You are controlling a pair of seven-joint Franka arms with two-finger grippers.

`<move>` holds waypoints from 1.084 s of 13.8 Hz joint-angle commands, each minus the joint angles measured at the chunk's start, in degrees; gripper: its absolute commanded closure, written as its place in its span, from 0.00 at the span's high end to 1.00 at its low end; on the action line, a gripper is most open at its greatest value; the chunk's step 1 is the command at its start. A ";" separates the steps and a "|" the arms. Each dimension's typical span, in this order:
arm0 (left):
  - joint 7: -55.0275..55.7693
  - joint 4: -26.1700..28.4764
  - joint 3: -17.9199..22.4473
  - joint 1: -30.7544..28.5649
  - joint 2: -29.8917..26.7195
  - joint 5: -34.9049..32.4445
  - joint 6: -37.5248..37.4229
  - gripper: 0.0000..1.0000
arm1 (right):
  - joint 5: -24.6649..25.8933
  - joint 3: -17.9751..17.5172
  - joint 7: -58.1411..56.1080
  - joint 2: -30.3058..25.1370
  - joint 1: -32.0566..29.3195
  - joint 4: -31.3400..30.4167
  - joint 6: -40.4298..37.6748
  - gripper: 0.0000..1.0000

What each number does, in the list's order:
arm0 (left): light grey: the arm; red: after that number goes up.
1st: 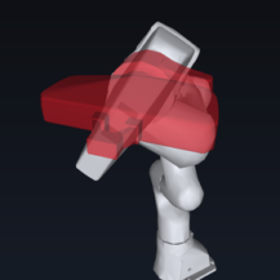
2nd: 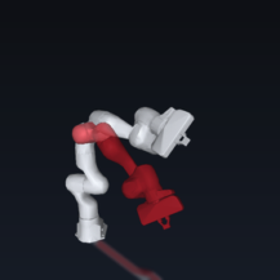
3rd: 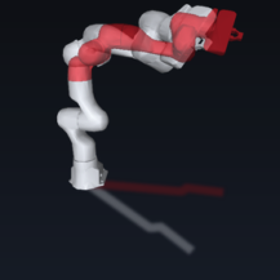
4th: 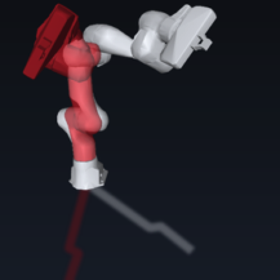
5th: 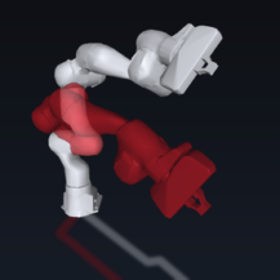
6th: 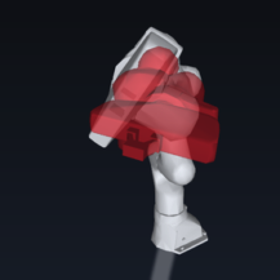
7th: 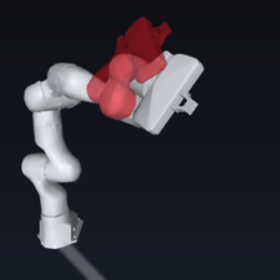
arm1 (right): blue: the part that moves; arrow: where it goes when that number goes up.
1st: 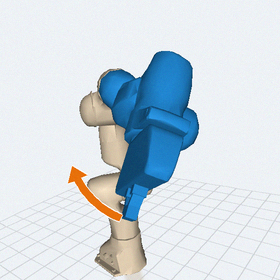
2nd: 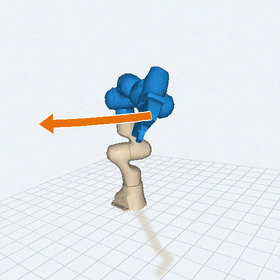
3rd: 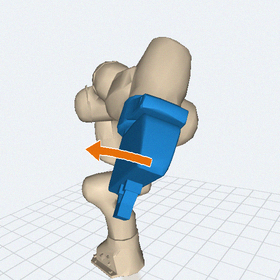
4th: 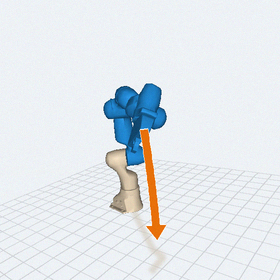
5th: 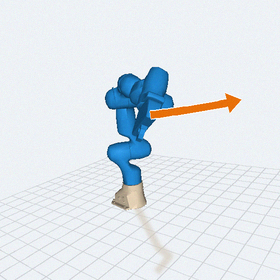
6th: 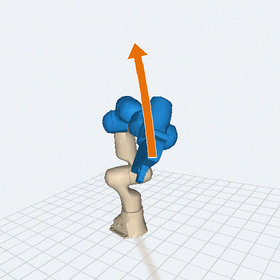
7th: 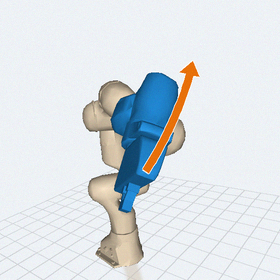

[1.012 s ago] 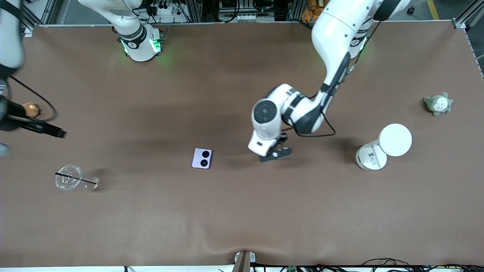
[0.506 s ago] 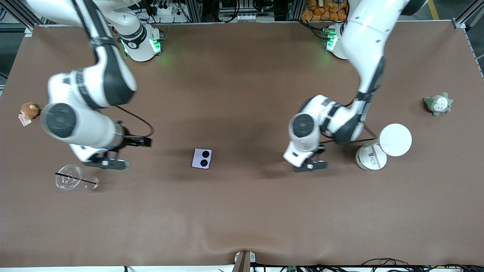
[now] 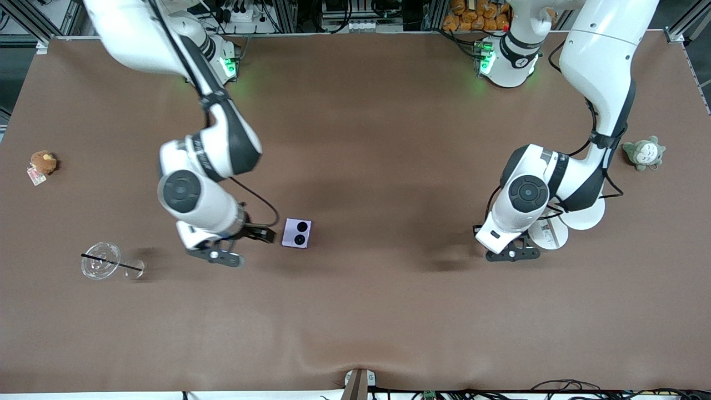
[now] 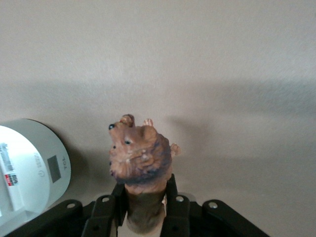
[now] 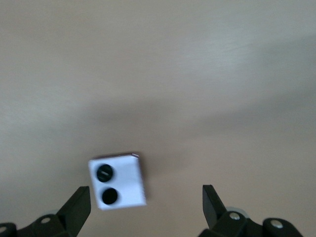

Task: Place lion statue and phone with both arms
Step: 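Lift the lion with the left gripper while the right gripper grasps the phone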

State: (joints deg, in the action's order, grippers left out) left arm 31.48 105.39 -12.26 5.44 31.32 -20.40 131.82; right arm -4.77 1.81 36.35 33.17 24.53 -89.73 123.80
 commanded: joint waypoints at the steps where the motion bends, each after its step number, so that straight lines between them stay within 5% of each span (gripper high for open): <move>1: -0.72 1.92 -0.83 -1.92 -0.65 -3.15 1.51 0.00 | -0.95 0.56 1.27 4.52 2.63 1.13 4.52 1.00; 9: -1.51 2.01 -0.92 -5.18 1.46 -5.53 3.54 0.00 | -0.33 0.65 -2.25 9.46 6.14 0.52 6.81 1.00; 10: -1.42 1.92 -0.92 -5.00 1.63 -5.53 3.54 0.10 | -0.33 0.65 -2.17 9.55 6.14 0.43 6.72 1.00; 11: -1.34 1.84 -0.92 -5.00 1.64 -5.53 3.62 0.31 | -0.33 0.65 -1.90 9.98 6.14 -0.09 6.90 1.00; 13: -1.16 1.57 -0.92 -5.09 2.60 -5.53 3.62 1.00 | -0.42 0.65 -1.12 10.77 6.14 -0.27 6.99 1.00; 15: -1.07 1.31 -0.92 -4.74 2.78 -5.53 3.62 1.00 | -0.50 0.65 1.43 11.13 6.23 -0.18 7.34 1.00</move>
State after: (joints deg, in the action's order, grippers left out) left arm 30.45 107.12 -12.44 1.21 33.58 -24.64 134.83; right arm -4.99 2.03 35.64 43.79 30.26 -90.00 130.54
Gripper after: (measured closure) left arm 0.401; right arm 0.000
